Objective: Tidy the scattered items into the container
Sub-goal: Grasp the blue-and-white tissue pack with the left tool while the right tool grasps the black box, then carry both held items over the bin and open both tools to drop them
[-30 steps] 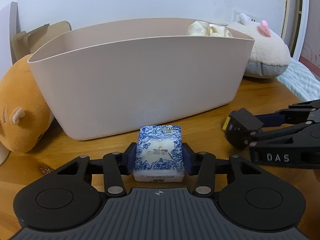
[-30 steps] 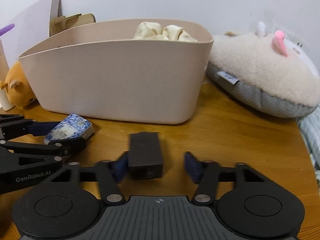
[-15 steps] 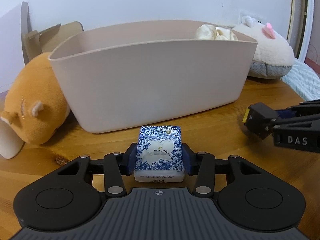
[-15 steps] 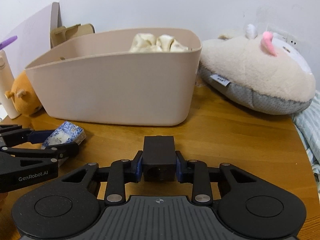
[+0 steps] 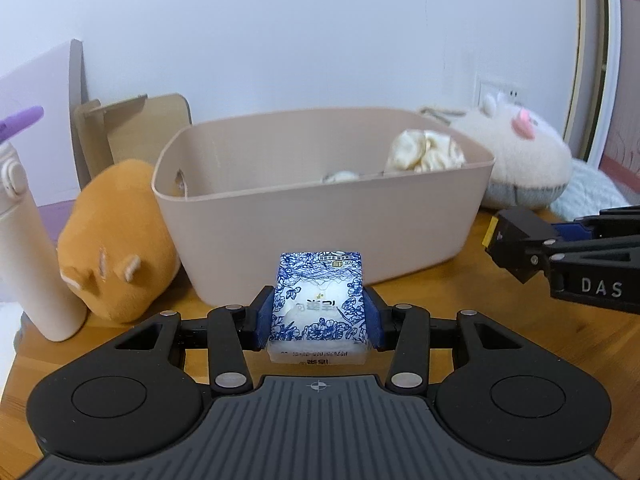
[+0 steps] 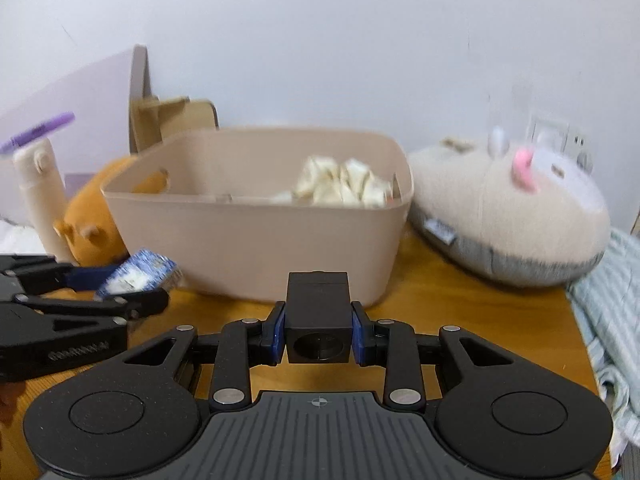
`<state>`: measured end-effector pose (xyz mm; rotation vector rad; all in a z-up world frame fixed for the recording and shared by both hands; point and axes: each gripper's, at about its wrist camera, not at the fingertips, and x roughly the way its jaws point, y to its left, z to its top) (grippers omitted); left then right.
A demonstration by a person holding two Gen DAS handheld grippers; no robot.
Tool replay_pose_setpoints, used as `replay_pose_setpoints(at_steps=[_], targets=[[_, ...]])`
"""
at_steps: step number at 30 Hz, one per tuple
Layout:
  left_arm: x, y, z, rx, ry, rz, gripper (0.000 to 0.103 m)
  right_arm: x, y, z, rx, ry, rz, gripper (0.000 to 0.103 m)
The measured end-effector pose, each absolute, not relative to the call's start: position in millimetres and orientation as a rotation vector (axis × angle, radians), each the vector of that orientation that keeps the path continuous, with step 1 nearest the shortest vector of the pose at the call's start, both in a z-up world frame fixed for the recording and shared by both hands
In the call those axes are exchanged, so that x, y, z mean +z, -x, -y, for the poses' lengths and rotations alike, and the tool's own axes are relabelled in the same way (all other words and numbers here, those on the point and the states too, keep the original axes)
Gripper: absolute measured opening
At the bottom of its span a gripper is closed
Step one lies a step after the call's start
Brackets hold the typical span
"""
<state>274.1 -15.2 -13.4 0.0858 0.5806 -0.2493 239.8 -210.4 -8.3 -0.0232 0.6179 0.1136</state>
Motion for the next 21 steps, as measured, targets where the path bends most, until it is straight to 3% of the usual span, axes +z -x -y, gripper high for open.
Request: replay_pose_setpoints(at_steps=[21], targets=[[57.6,-312.7,3.9,-0.163,-0.079,-0.429,0.046,66.4,-278.8,173.8,0.177,0.082,-0.481,0.029]])
